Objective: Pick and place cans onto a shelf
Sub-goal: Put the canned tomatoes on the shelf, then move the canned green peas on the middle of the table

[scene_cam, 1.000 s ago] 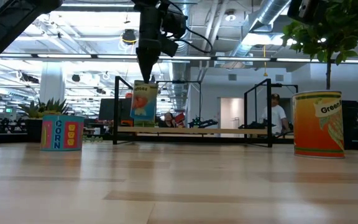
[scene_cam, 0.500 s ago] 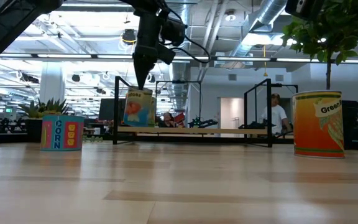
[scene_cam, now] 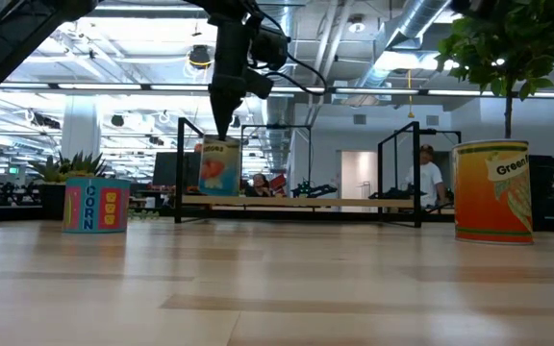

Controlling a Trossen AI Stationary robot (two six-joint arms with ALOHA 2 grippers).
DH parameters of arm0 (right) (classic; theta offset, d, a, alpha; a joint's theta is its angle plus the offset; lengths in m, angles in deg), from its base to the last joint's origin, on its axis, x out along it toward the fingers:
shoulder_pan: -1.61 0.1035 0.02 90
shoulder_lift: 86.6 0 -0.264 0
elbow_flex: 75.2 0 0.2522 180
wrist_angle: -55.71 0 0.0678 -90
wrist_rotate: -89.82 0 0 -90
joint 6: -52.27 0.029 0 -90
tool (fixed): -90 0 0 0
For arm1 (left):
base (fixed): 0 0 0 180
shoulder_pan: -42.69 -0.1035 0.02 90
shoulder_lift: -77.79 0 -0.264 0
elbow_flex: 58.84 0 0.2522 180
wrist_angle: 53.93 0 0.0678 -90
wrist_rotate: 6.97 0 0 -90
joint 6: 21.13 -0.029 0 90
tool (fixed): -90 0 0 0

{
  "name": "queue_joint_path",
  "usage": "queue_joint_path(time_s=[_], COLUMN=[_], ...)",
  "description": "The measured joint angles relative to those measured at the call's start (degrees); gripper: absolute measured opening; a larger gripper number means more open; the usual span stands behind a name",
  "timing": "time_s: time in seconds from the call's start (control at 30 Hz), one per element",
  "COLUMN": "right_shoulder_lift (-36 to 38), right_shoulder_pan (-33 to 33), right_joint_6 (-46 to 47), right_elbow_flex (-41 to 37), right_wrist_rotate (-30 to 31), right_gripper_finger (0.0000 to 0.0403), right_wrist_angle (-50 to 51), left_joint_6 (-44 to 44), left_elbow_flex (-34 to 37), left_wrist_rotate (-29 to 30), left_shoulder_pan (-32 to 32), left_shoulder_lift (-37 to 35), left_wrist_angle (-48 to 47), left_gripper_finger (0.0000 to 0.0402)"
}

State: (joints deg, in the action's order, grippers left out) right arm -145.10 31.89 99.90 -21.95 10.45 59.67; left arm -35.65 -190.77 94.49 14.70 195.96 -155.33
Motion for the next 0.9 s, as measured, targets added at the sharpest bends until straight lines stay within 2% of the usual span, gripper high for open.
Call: queue_joint_path(time_s=[0.37, 0.7, 0.9], right_shoulder_lift=[0.0, 0.0, 0.0], right_shoulder_pan=[2.7, 5.0, 5.0], right_joint_6=[0.0, 0.0, -0.1], right_elbow_flex=[0.0, 0.0, 0.0], right_wrist_rotate=[0.4, 2.9, 3.0], right_gripper_finger=[0.0033, 0.0033, 0.0033], right_wrist_angle=[0.0, 0.0, 0.0], left_joint_6=[-0.5, 0.0, 2.4], left_elbow_flex=[0.0, 0.0, 0.0], left_wrist_rotate=[-0.2, 0.0, 1.0], left_shoulder_pan=[-0.9, -1.4, -1.4], left_shoulder_lift=[0.0, 0.0, 0.0], left_wrist_angle=[0.2, 0.2, 0.1], left_gripper_finger=[0.0002, 0.0054, 0.0064])
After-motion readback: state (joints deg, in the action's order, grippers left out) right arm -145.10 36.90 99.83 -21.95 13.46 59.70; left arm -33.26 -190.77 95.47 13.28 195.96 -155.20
